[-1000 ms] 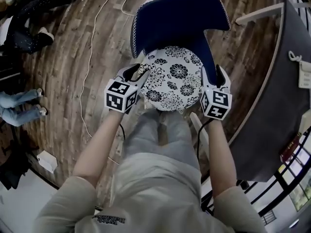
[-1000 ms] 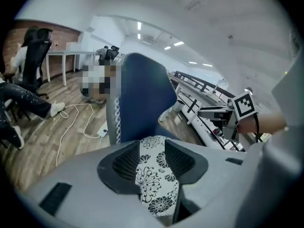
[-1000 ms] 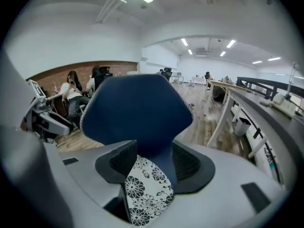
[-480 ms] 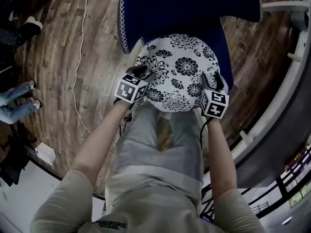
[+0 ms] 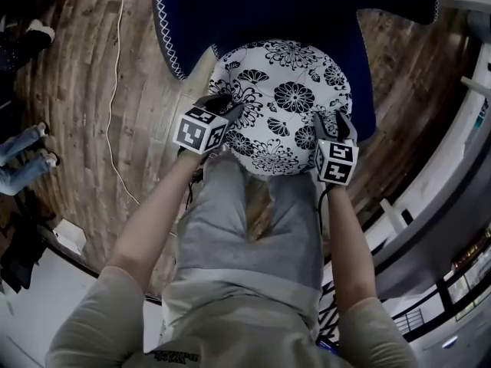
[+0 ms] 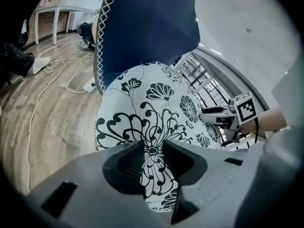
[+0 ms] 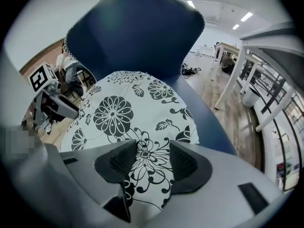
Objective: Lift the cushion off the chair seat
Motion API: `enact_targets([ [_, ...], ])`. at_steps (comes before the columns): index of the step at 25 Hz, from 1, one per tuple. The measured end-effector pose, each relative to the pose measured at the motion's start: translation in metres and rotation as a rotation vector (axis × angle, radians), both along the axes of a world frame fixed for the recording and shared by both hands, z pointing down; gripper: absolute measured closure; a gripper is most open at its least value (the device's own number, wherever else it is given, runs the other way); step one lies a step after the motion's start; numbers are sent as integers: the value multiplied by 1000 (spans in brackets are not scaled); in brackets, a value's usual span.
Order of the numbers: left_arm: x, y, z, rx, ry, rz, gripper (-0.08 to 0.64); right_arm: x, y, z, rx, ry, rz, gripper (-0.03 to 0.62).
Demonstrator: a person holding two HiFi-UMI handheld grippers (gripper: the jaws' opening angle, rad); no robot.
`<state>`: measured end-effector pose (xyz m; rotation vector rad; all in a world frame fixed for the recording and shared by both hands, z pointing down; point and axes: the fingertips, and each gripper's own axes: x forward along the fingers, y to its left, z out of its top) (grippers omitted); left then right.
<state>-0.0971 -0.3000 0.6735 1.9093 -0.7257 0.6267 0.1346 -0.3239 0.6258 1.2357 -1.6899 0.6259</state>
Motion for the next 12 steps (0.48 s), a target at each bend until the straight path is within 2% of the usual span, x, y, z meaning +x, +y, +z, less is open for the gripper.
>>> enact_targets([
  [2, -3, 4, 7, -8, 14, -14, 444, -8, 6, 9, -10, -39, -35, 409],
  [4, -3, 7, 13, -9, 17, -29, 488, -19, 13, 21, -33, -61, -109, 537],
  [5, -3, 8, 13, -6, 15, -37, 530, -23, 16, 25, -43, -56, -138, 568],
  [6, -3, 8, 10, -1, 12, -48, 555, -25, 18, 26, -50, -50, -147, 571],
  [9, -5, 5, -6, 29, 7, -93, 557, -25, 18, 22, -43, -81, -70, 572],
  [12, -11, 0, -37, 69, 9, -100, 557, -32, 15, -3, -7, -98, -31, 572],
])
